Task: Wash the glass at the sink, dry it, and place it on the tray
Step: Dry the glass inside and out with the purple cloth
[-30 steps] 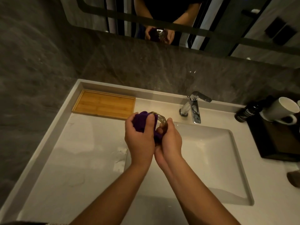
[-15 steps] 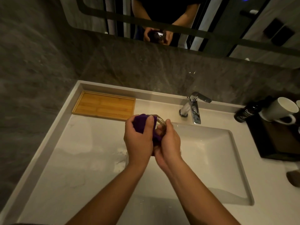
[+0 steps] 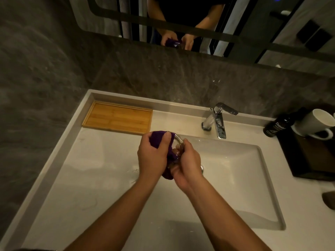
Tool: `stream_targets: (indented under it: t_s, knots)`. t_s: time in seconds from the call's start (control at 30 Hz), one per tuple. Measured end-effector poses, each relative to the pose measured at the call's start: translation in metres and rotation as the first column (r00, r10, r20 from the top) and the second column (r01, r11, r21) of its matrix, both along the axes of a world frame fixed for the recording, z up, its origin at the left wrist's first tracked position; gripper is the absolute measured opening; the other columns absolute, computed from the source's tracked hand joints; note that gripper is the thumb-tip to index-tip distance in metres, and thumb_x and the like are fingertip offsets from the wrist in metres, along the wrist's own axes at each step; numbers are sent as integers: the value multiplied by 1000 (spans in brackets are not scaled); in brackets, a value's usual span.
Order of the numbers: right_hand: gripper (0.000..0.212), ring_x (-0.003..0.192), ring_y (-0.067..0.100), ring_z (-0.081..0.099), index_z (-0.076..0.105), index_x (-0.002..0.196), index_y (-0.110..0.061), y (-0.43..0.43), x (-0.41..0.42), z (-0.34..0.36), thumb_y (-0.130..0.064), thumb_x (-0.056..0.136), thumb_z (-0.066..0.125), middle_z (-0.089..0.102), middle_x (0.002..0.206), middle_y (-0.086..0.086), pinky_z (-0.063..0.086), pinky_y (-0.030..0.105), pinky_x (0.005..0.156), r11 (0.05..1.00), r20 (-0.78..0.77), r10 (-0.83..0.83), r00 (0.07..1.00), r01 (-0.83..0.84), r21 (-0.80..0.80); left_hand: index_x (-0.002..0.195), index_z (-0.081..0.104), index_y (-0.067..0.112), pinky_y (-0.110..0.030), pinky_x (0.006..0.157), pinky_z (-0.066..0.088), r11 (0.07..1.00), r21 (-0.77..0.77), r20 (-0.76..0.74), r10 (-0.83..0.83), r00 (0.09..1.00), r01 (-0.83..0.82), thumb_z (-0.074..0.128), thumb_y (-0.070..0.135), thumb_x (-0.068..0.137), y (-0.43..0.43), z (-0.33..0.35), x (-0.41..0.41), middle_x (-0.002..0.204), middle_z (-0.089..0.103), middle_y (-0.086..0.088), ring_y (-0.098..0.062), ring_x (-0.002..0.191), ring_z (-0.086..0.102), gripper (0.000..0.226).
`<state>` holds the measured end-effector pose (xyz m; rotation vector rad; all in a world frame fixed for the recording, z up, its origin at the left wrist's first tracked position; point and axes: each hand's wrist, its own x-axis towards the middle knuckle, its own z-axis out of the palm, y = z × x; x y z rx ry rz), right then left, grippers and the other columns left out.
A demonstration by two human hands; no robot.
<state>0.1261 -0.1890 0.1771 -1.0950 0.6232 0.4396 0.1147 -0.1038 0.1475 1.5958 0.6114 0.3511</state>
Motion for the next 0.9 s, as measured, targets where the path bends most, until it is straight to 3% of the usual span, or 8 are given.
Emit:
stream_targets:
  t_s: [0.17, 0.33, 0.4, 0.5, 0.6, 0.7, 0.77, 0.9]
  knots:
    - [34, 90, 29, 79, 75, 104, -11, -16, 21, 0, -31, 109, 48, 83, 92, 12, 63, 51, 89, 971, 49, 166, 985, -155, -184, 117, 58, 26, -23, 76, 56, 889, 80, -103, -442, 891, 451, 73, 47, 86, 29, 10, 15, 104, 65, 12, -7, 96, 64, 40]
    - [29, 84, 32, 72, 73, 98, -8, 15, 11, -8, -27, 105, 53, 78, 90, 16, 58, 52, 87, 992, 48, -120, 992, 122, -26, 123, 60, 19, -21, 77, 58, 992, -81, 31, 104, 994, -101, 70, 49, 88, -9, 4, 6, 112, 69, 2, -14, 101, 67, 47]
    - [28, 80, 30, 72, 73, 102, -6, 14, 9, -14, -24, 102, 53, 76, 91, 17, 59, 48, 80, 992, 6, -125, 992, 125, 14, 125, 58, 17, -15, 73, 56, 981, -95, 24, 172, 985, -169, 69, 48, 89, -13, 0, 4, 115, 69, 0, -17, 103, 66, 49]
    - [34, 70, 24, 70, 69, 108, 3, -11, 21, -19, -24, 102, 47, 73, 85, 15, 57, 37, 65, 996, 6, 35, 999, -34, -83, 121, 58, 22, -21, 75, 53, 973, 93, -87, -205, 975, 213, 72, 47, 86, 11, -5, 15, 110, 66, 6, -12, 98, 64, 45]
    - [32, 92, 33, 78, 70, 110, -5, -21, 28, -14, -28, 107, 49, 80, 98, 18, 63, 54, 88, 978, -24, 115, 993, -118, -172, 122, 57, 25, -18, 74, 51, 846, 153, -164, -488, 857, 511, 75, 47, 84, 25, -3, 22, 111, 63, 8, -7, 97, 61, 47]
    - [27, 84, 30, 77, 73, 105, -7, 0, 20, -12, -26, 106, 53, 80, 90, 14, 65, 48, 84, 993, -9, -72, 997, 71, -97, 122, 59, 24, -18, 76, 53, 975, 142, -16, -172, 985, 173, 74, 47, 84, 1, -8, 14, 112, 66, 6, -10, 100, 63, 47]
    - [29, 74, 26, 75, 73, 103, -6, 12, 13, -17, -25, 106, 52, 79, 85, 13, 62, 43, 77, 983, -4, -181, 983, 181, 29, 124, 59, 20, -14, 73, 54, 996, -28, 30, 82, 996, -81, 69, 47, 88, -13, -13, 8, 114, 68, 2, -14, 103, 65, 46]
    - [36, 96, 33, 72, 72, 104, -12, 11, 2, -30, -34, 107, 44, 77, 104, 22, 58, 49, 86, 998, 107, -56, 993, 57, -6, 122, 62, 15, -19, 71, 58, 988, -132, 18, 80, 997, -77, 55, 52, 96, -3, -23, 9, 108, 71, -2, -17, 99, 69, 45]
